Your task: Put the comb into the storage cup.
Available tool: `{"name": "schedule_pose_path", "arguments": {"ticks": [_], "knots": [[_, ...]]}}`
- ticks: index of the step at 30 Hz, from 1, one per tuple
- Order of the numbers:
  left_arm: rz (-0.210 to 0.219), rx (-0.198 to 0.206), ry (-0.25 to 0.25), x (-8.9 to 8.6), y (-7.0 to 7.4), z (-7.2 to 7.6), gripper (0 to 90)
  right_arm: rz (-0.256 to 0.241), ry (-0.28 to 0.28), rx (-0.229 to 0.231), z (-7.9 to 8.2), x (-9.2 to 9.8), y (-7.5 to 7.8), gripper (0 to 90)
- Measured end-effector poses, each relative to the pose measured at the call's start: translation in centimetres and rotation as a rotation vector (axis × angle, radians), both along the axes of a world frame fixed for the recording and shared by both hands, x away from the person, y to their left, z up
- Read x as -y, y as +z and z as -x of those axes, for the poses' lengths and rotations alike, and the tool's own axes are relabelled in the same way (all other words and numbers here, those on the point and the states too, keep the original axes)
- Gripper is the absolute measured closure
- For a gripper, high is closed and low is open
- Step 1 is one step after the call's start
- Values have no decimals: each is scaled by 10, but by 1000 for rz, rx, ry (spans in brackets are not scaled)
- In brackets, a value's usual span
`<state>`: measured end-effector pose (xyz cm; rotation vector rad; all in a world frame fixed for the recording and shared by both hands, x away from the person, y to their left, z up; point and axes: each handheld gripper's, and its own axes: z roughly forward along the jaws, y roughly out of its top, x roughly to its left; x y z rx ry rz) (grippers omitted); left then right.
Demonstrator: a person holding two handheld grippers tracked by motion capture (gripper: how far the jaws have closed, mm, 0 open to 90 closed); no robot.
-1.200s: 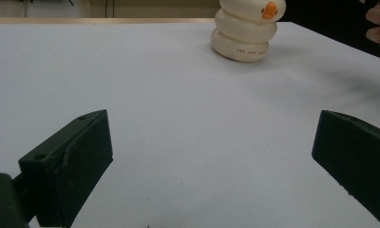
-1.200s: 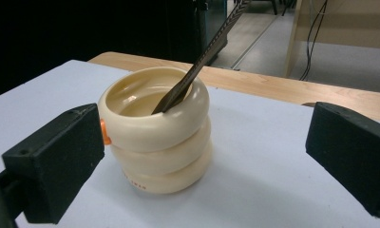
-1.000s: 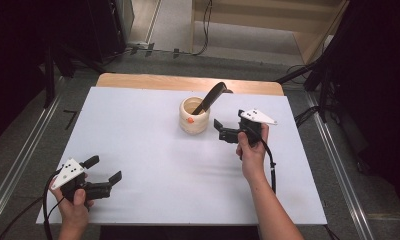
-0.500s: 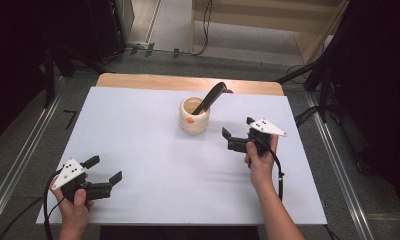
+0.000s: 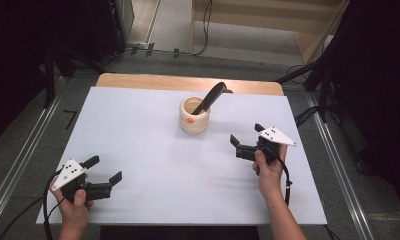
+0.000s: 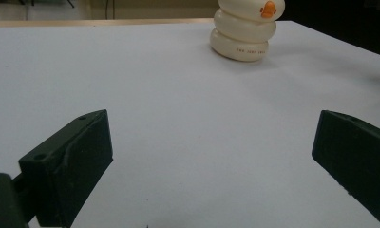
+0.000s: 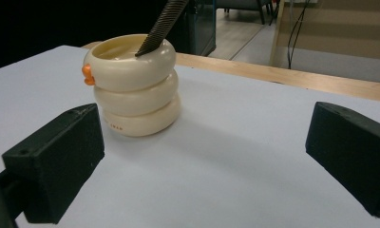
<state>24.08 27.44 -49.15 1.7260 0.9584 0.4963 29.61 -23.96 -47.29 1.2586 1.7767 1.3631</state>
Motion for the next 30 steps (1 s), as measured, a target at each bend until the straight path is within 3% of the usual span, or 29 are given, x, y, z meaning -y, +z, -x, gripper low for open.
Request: {"name": "schedule_pose_path", "arguments": {"ticks": [30], "knots": [[-1,-3,2,0,0,0,0,9,-15,14,43,41,-13,0]]}}
